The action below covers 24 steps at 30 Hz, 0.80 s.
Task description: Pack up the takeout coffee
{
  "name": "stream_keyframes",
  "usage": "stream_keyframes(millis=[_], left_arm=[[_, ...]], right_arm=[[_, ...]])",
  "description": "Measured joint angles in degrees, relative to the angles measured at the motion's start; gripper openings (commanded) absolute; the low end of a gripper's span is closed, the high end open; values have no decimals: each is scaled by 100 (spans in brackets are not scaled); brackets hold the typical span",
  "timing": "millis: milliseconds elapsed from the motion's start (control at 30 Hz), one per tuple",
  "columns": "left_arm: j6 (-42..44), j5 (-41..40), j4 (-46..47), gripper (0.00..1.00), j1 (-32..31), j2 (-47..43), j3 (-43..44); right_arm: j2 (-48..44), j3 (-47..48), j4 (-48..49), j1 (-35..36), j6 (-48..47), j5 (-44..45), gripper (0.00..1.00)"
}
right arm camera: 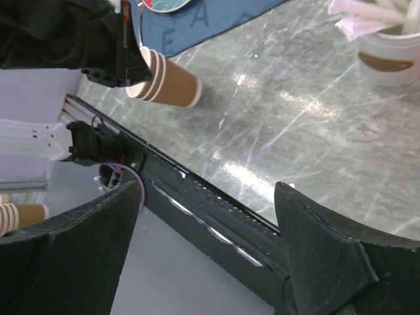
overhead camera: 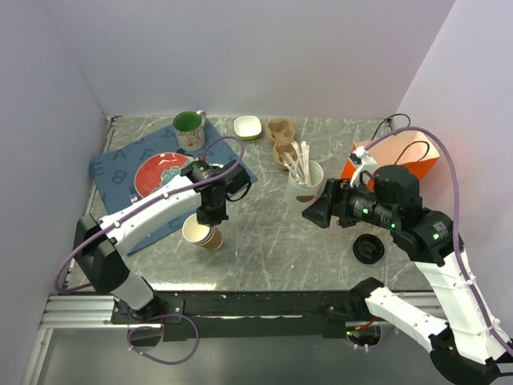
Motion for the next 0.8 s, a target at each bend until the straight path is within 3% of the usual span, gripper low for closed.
stream_keyframes(millis=[133, 267, 567, 800], left_arm=[[2, 68, 2, 1, -85, 20, 55], [11, 175, 22, 1, -103, 17, 39], [59, 455, 74, 1, -107, -734, -223], [50, 518, 31, 1, -114, -1377, -599]], right_arm=[[28, -592, 437, 0, 553, -234, 79], [654, -955, 863, 2, 1097, -599, 70], [2859, -894, 2037, 573, 2090, -1003, 62], [4258, -133, 2643, 1263, 2608, -1237, 60]])
